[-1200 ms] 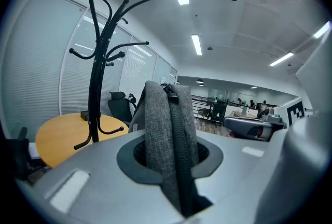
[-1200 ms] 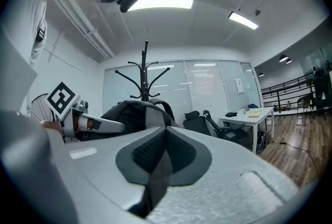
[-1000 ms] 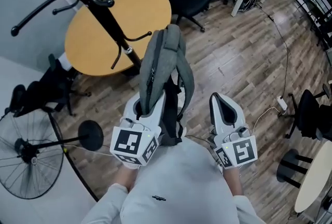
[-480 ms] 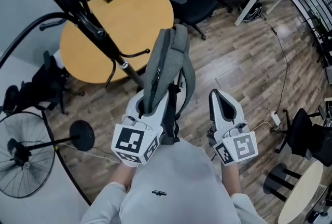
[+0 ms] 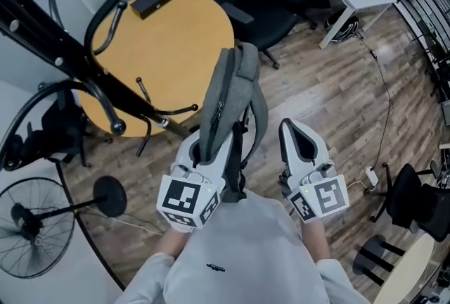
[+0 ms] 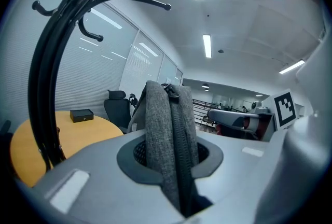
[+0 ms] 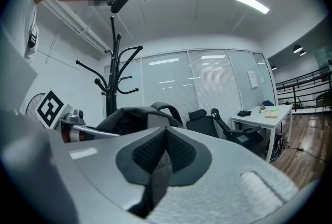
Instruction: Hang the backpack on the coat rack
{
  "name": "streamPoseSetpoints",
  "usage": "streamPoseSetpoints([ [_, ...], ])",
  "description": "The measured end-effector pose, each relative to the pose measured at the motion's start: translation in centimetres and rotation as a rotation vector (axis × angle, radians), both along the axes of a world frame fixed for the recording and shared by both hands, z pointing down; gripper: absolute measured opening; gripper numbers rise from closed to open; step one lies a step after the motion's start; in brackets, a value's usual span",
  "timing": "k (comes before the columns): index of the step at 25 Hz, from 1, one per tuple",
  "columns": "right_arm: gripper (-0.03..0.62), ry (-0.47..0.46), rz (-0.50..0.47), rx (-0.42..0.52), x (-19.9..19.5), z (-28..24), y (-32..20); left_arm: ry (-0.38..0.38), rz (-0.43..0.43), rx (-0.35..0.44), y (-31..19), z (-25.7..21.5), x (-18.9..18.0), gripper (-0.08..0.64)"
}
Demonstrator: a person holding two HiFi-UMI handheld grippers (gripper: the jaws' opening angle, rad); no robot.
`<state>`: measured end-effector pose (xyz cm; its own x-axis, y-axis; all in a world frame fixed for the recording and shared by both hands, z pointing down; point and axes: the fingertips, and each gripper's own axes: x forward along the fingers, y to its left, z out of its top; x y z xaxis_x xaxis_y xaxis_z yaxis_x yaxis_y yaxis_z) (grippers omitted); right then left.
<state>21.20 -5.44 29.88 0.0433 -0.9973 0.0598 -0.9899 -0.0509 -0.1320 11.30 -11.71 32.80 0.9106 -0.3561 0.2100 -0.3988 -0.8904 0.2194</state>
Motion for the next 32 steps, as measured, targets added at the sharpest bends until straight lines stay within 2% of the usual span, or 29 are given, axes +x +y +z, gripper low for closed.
streamPoseSetpoints([
  [5, 0.002, 0.003, -0.010, 0.013, 2.0, 0.3, -2.2, -0.003, -0.006, 0.010, -1.7, 0.6, 2.0, 0.103],
  [10, 0.002, -0.003, -0.070, 0.013, 2.9, -0.2, -3.7, -0.019, -0.044, 0.012, -2.5, 0.5, 3.0, 0.103],
  [14, 0.002, 0.004, -0.146, -0.002, 3.5, -0.4, -4.5, -0.015, -0.105, 0.011, -2.6, 0.2, 3.4, 0.103],
  [24, 0.002, -0.005, -0.324, -0.056, 3.4, 0.5, -4.7, -0.011, -0.281, -0.075, -1.5, 2.5, 2.4, 0.101],
  [32, 0.001, -0.003, -0.420, -0.109, 3.0, 2.4, -4.0, -0.046, -0.330, -0.094, 0.3, 5.5, 2.5, 0.101],
])
